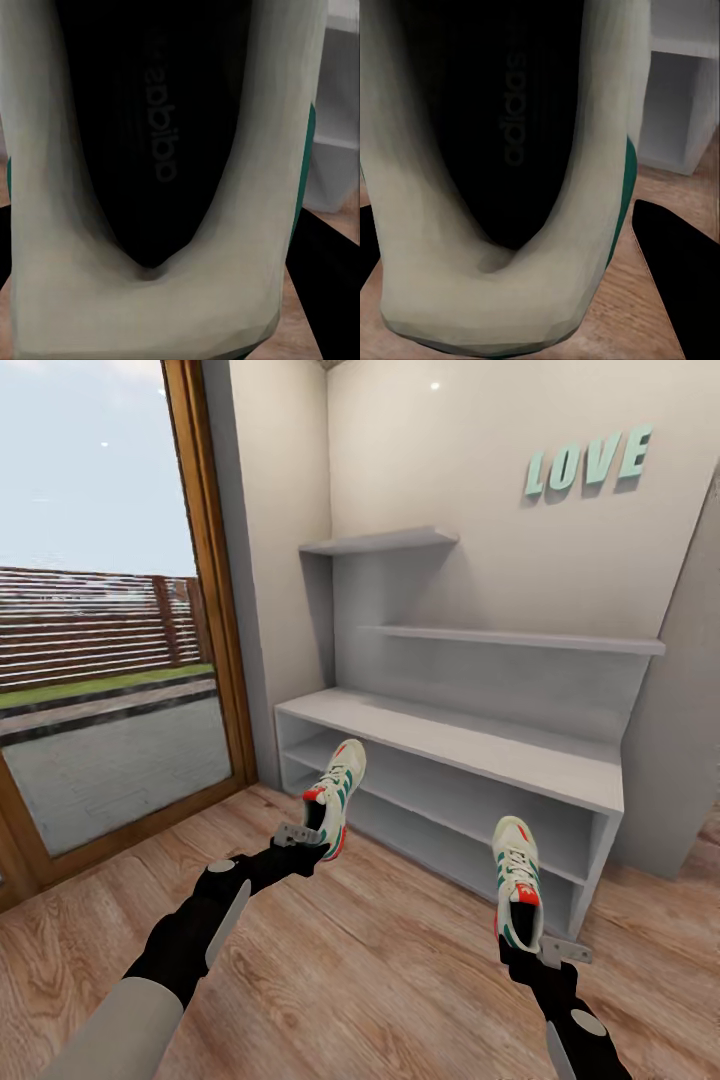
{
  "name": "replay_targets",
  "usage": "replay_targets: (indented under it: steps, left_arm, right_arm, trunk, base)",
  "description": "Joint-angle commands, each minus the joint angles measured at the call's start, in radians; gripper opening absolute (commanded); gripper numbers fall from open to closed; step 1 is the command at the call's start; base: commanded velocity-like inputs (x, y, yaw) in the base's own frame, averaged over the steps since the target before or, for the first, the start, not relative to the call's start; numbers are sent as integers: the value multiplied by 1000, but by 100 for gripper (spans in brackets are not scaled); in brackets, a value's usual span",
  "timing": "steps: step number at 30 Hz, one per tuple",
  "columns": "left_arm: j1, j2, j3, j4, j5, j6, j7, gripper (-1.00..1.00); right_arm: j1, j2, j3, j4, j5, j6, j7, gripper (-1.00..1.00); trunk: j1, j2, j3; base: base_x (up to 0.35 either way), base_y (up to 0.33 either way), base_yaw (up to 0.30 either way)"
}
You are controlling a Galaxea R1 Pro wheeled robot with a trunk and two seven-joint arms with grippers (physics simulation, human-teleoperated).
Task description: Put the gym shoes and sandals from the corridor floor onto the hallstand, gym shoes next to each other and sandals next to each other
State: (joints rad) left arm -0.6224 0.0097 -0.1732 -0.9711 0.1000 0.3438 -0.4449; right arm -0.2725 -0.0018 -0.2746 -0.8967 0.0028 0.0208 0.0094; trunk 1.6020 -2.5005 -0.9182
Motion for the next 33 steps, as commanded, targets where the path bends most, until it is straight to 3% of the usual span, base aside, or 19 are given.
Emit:
replay_targets:
  steps: [1, 33]
  left_arm:
    - [0, 1, -2, -1, 10, 9, 0, -100]
    - [0, 1, -2, -1, 10, 9, 1, -100]
  right_arm:
    - [-1, 0, -1, -1, 0, 2, 0, -100]
    - [-1, 0, -2, -1, 0, 2, 0, -100]
  trunk:
    - [0, 0, 0]
    - [0, 0, 32]
  base:
    - [7, 15, -206]
    - [0, 31, -206]
